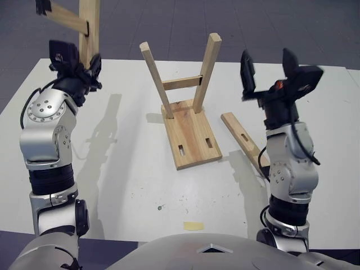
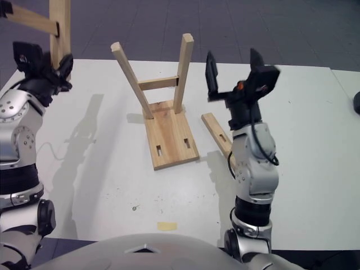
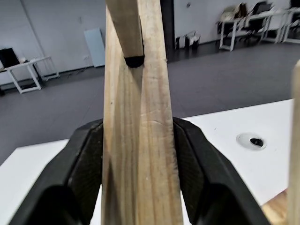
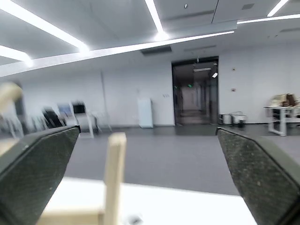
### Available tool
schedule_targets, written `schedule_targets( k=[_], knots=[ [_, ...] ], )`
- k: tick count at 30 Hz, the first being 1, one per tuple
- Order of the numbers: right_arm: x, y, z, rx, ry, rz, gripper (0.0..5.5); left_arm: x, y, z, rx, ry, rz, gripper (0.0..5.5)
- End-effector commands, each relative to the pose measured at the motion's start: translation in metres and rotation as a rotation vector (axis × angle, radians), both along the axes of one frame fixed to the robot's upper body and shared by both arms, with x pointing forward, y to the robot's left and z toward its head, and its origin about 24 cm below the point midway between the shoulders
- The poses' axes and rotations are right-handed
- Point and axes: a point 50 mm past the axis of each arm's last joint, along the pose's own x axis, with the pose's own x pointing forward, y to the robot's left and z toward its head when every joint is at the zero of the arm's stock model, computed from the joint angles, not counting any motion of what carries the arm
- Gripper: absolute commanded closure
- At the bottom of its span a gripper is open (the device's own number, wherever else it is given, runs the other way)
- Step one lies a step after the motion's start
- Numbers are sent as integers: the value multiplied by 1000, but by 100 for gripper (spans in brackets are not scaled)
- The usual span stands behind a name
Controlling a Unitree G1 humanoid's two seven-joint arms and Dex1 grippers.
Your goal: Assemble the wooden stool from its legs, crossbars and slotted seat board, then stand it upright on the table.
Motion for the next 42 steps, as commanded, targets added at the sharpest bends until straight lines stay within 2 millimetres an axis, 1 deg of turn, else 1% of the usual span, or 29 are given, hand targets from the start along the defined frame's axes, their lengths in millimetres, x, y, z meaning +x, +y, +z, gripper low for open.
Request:
schedule_targets(
  k=[1,2,4,8,11,15,19,20,22,27,28,32,36,38,42],
  knots=[
    [-5,5,32,237,-47,284,10,-10,-39,61,136,-309,-228,346],
    [-5,7,38,291,-51,337,10,-14,-47,66,192,-352,-285,346],
    [-6,12,44,355,-40,416,10,-21,-61,69,271,-388,-403,346],
    [-4,28,42,330,9,498,10,-32,-81,55,323,-340,-612,346],
    [-6,34,42,338,18,531,10,-36,-90,42,332,-295,-696,346],
    [-10,44,45,315,-10,601,10,-41,-99,28,332,-244,-762,346],
    [-4,49,46,331,-2,624,10,-44,-105,18,354,-217,-810,346],
    [-2,49,45,336,6,623,32,-45,-105,17,359,-214,-817,346],
    [-1,51,44,365,22,636,57,-46,-105,14,375,-210,-823,346],
    [-6,53,44,495,55,680,144,-49,-105,8,413,-204,-829,346],
    [-7,54,42,499,66,677,167,-50,-105,8,416,-206,-830,346],
    [-10,54,39,494,83,661,225,-51,-107,7,426,-211,-832,346],
    [-11,54,37,493,81,644,302,-50,-107,5,437,-211,-835,346],
    [-11,54,37,490,79,644,326,-50,-107,6,438,-213,-831,346],
    [-12,52,34,485,85,630,396,-50,-106,4,435,-208,-840,346]
  ],
)
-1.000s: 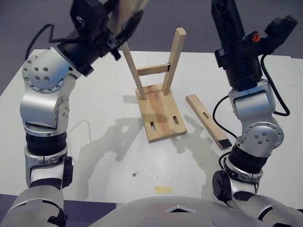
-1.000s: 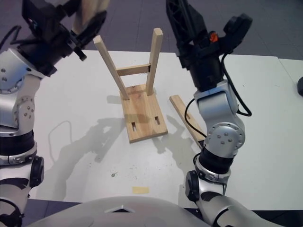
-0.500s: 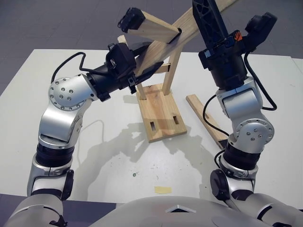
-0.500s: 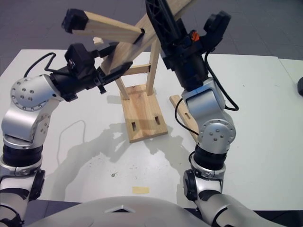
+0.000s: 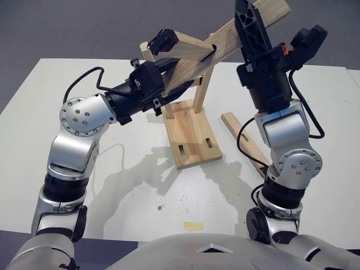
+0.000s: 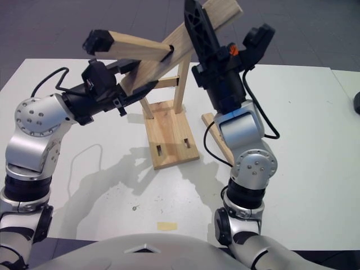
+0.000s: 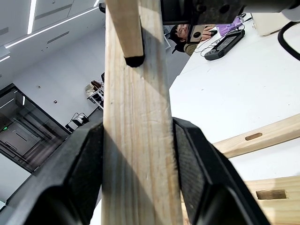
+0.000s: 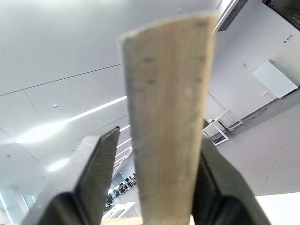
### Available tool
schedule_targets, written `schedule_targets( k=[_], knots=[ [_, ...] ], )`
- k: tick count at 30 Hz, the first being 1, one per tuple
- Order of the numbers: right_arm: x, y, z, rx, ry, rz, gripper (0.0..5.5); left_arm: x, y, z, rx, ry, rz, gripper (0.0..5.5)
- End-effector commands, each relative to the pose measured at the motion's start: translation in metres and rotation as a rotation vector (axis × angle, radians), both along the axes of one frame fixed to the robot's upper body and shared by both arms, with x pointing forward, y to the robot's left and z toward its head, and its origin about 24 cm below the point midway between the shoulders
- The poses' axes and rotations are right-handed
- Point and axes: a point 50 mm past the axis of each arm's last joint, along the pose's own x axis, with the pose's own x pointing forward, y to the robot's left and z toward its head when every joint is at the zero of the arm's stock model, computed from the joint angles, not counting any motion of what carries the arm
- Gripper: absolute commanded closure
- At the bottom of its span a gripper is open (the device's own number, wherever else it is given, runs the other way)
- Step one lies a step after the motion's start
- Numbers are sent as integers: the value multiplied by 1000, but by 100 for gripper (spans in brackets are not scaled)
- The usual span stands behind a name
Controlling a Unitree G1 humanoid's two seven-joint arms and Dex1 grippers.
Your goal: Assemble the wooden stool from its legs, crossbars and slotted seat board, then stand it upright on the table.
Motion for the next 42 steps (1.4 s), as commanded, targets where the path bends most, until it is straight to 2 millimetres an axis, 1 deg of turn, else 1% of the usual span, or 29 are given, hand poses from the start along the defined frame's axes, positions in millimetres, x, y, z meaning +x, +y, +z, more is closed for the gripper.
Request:
schedule_targets(
  k=[1,4,8,12,13,15,17,19,22,24,26,27,28,29,31,34,37,42],
  knots=[
    [-3,-1,-2,-16,-6,-5,412,-2,-1,-1,14,0,-18,346],
    [-5,-2,-5,-34,-6,-9,444,-1,-1,-2,23,-4,-25,346],
    [-5,-4,-10,-61,-4,-33,447,0,0,-3,38,2,-30,346],
    [-3,-15,-10,-5,13,-126,448,-4,4,-8,65,42,-39,346],
    [-4,-20,-10,3,19,-154,448,-6,6,-10,72,65,-42,309],
    [-7,-30,-13,13,38,-204,448,-10,11,-15,87,108,-45,287],
    [-12,-42,-19,9,69,-255,448,-15,21,-19,89,156,-15,251],
    [-18,-54,-27,-2,107,-306,448,-16,35,-22,86,196,51,223],
    [-29,-66,-39,-23,171,-352,448,-14,54,-24,72,219,159,172],
    [-39,-71,-53,-34,244,-377,448,-8,66,-24,23,210,264,136],
    [-47,-74,-67,-65,306,-400,448,-1,74,-24,-33,196,360,96],
    [-50,-76,-72,-83,327,-415,448,2,75,-25,-53,193,392,83],
    [-51,-77,-77,-113,341,-422,448,3,76,-26,-60,188,418,58],
    [-50,-79,-83,-164,349,-431,448,3,75,-28,-65,189,430,50],
    [-48,-83,-93,-252,354,-446,448,2,72,-31,-61,190,431,12],
    [-41,-91,-100,-297,352,-481,449,3,70,-33,-47,185,434,10],
    [-35,-91,-106,-331,358,-484,449,3,63,-37,-40,191,417,10],
    [-37,-90,-116,-393,384,-475,449,4,60,-41,-35,192,415,10]
  ],
)
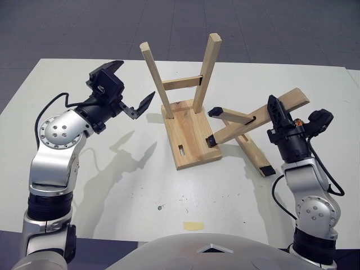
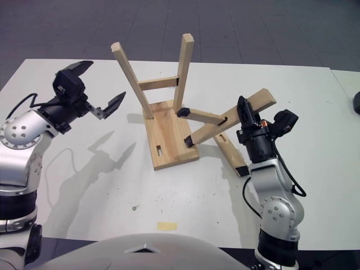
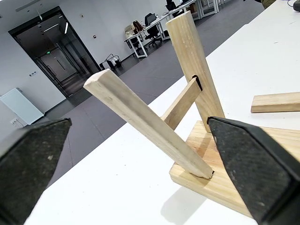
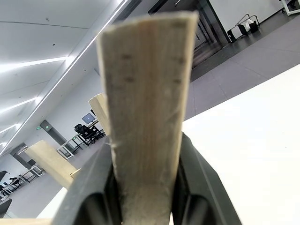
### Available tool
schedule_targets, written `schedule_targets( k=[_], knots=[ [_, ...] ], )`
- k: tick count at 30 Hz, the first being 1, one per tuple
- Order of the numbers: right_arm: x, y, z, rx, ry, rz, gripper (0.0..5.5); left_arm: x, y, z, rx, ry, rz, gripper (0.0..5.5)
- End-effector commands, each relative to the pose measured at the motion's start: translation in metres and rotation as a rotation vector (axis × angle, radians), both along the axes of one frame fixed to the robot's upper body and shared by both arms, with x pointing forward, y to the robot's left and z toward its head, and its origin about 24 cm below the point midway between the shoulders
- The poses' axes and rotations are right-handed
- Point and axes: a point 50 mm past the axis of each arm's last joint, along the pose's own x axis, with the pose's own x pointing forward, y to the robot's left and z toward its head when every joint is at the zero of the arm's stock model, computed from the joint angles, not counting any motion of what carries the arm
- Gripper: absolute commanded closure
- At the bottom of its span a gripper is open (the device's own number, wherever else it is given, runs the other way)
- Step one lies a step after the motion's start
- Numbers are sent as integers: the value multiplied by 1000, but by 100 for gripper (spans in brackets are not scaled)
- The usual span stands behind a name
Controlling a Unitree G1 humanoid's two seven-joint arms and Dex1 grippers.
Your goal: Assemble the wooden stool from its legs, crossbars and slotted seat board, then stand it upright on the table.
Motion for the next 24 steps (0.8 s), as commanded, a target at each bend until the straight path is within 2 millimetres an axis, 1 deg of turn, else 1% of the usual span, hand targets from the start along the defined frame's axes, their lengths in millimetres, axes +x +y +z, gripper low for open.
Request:
schedule_targets(
  k=[1,3,5,11,14,16,20,24],
  knots=[
    [-2,2,-11,-55,59,15,449,0,-1,-4,10,3,6,10],
    [-2,4,-12,-56,61,29,449,1,-2,-5,15,0,6,10],
    [-4,6,-11,-13,53,57,449,1,-2,-7,20,2,6,10],
    [-4,2,-8,56,25,62,449,1,-3,-12,34,8,-1,10],
    [-5,2,-12,22,50,68,449,1,-2,-13,35,8,4,10],
    [-5,3,-15,-45,82,72,449,1,-1,-15,44,8,7,10],
    [-6,4,-15,-147,101,56,449,0,-2,-16,48,7,6,10],
    [-7,2,-17,-158,117,-1,449,-1,-4,-18,77,-1,-1,10]
  ],
)
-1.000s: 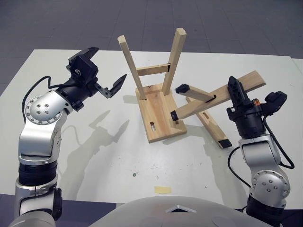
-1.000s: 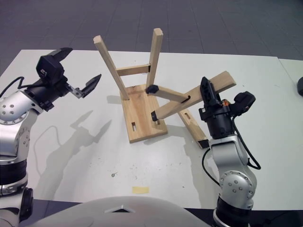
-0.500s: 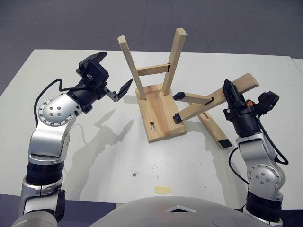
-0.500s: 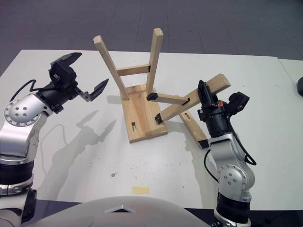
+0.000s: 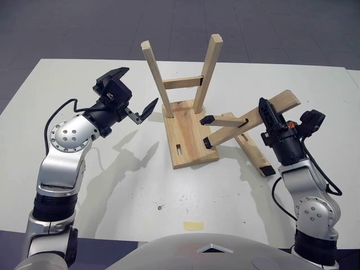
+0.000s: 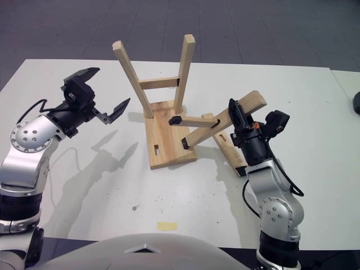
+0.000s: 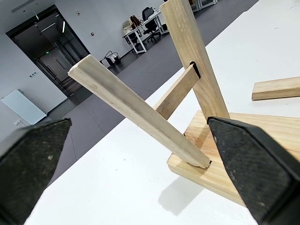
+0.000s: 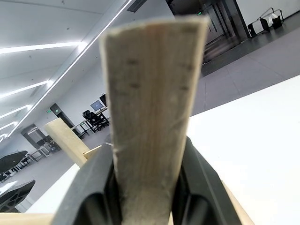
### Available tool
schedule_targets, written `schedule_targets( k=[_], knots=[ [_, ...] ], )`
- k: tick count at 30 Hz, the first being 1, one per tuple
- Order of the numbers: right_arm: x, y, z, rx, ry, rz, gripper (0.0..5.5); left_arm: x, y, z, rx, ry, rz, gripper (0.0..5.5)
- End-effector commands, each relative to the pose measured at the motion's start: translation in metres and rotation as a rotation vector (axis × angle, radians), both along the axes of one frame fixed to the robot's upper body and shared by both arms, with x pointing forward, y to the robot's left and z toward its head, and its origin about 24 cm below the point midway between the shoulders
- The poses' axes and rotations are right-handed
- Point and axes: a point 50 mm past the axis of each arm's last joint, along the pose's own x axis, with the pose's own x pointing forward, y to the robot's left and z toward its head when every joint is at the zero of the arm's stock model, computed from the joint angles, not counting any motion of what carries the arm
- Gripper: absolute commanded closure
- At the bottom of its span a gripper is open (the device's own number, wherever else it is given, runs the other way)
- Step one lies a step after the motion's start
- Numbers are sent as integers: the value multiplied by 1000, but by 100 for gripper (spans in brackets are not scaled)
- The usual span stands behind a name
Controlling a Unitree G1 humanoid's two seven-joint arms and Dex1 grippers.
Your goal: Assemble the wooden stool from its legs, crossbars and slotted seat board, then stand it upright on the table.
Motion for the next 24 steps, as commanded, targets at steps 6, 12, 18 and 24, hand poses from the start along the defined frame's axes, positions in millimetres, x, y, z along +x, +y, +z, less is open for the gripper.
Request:
schedule_targets(
  k=[6,12,18,24],
  knots=[
    [-10,-7,-26,-196,216,-160,447,-1,-2,-5,59,-10,-10,10],
    [-3,-1,-21,-405,245,-144,445,-1,-5,-8,91,-20,-26,10],
    [11,18,-7,-593,193,-106,445,1,-10,-7,99,-35,-40,10],
    [3,18,-55,-609,369,-117,444,2,-12,-11,134,-43,-49,10]
  ],
)
